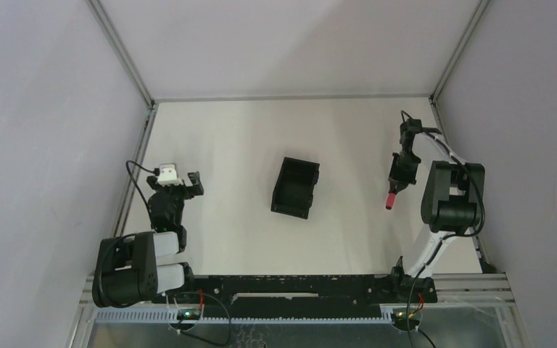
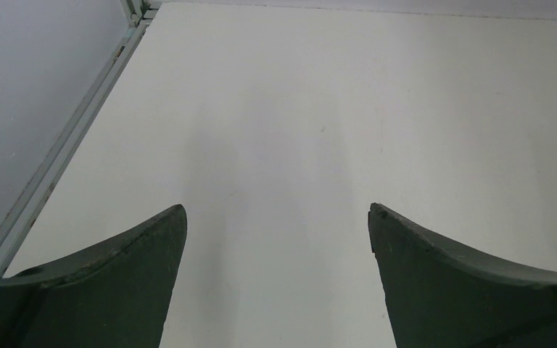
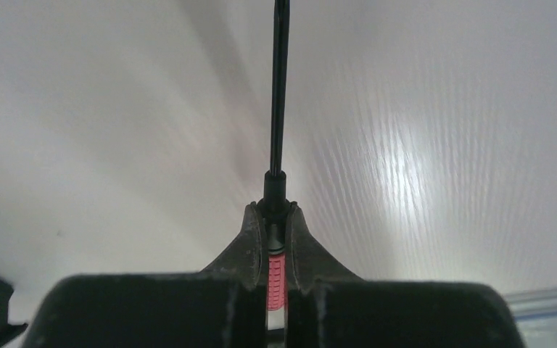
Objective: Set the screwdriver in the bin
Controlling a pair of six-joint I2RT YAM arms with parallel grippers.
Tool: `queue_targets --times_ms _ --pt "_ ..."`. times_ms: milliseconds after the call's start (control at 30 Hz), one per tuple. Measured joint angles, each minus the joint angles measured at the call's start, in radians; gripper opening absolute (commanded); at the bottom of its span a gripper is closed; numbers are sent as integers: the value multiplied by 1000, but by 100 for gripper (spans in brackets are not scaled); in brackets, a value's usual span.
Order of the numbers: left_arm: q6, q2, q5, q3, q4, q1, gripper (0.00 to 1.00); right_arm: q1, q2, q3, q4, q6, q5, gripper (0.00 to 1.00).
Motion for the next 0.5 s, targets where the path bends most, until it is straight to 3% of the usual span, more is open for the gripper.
queue_targets --times_ms 267,500 --pt "0 0 0 0 0 0 100 42 -148 112 -194 19 -43 0" --pt "0 0 0 0 0 0 100 343 -163 194 -230 105 -102 0"
